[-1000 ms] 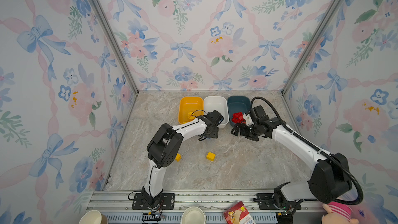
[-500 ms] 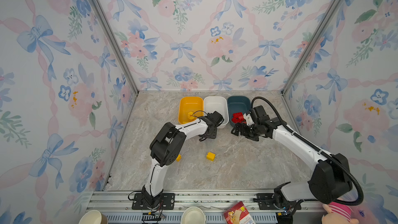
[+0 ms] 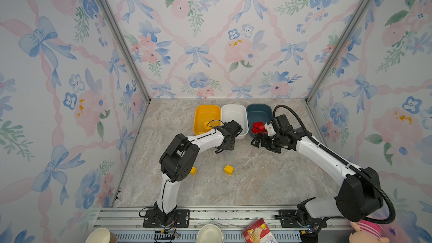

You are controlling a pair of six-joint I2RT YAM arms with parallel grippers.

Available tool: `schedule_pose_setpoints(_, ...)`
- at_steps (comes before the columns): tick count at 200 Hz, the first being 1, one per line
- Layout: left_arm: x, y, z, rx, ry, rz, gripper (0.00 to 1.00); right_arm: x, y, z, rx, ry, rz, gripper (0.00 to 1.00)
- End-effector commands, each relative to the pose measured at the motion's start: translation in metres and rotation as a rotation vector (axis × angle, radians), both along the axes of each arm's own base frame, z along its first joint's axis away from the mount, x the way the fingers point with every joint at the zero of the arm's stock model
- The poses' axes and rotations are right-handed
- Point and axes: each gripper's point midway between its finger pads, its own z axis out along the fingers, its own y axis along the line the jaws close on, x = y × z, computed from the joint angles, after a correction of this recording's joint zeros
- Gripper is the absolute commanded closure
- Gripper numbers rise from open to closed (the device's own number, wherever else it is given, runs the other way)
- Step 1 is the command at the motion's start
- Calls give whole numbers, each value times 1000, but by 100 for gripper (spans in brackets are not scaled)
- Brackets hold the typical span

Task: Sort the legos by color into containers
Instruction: 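Grasp the blue brick and lift it over the white bin with the left gripper, then drop the blue brick into the white bin by opening the left gripper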

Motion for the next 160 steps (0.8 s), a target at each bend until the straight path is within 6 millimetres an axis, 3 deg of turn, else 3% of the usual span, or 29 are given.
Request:
schedule_pose_setpoints(1,-7,4,20,-20,-30,8,64,-2,-2,4,17,-6,-13,3)
schedule_pose_setpoints(49,-8,7,58,-61,-107,7,65,-2,-3,5,22,-11,-20,3)
schedule_pose_setpoints(93,18,-15,103,-124,-204,-14,65,-2,-1,7,31,-16,-24,3)
schedule_pose_setpoints(130,58,-45,111,-143,-248,-33,65,-4,-3,9,28,-19,-30,3)
schedule_pose_setpoints(160,92,-66,102,-164,-260,-33,66,-6,-5,9,23,-20,-34,3)
